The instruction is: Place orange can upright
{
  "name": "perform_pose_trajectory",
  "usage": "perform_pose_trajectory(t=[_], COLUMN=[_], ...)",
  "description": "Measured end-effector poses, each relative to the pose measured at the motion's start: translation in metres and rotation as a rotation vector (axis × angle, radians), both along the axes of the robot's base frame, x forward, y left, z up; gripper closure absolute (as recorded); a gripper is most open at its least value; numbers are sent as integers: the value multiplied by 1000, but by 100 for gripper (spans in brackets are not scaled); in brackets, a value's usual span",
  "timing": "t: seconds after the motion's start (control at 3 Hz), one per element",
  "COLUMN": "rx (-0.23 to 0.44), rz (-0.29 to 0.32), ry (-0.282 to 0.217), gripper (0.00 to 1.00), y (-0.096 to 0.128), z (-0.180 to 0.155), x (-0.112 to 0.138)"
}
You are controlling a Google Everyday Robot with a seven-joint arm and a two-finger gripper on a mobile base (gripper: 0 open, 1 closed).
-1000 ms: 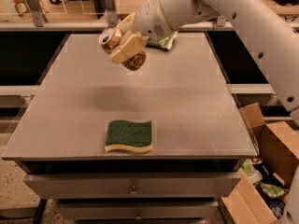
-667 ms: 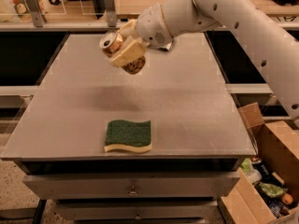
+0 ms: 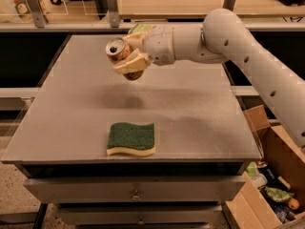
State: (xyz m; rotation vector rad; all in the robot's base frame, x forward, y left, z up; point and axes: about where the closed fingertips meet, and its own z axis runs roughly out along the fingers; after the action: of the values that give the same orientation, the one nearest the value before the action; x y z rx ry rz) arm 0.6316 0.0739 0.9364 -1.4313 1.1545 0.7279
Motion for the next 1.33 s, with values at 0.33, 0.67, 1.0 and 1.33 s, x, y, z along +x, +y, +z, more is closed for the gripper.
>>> perform_pose_trajectory(t=[0.33,0.67,1.0,1.33], rx=[101,153,162,158], rz=[-22,-46,-101,-148], ry=[-11,36,142,239], gripper=[100,100,83,60], y=[-2,-2,-7,-15], z=[-1,-1,-10,-24], x=[8,12,16,17])
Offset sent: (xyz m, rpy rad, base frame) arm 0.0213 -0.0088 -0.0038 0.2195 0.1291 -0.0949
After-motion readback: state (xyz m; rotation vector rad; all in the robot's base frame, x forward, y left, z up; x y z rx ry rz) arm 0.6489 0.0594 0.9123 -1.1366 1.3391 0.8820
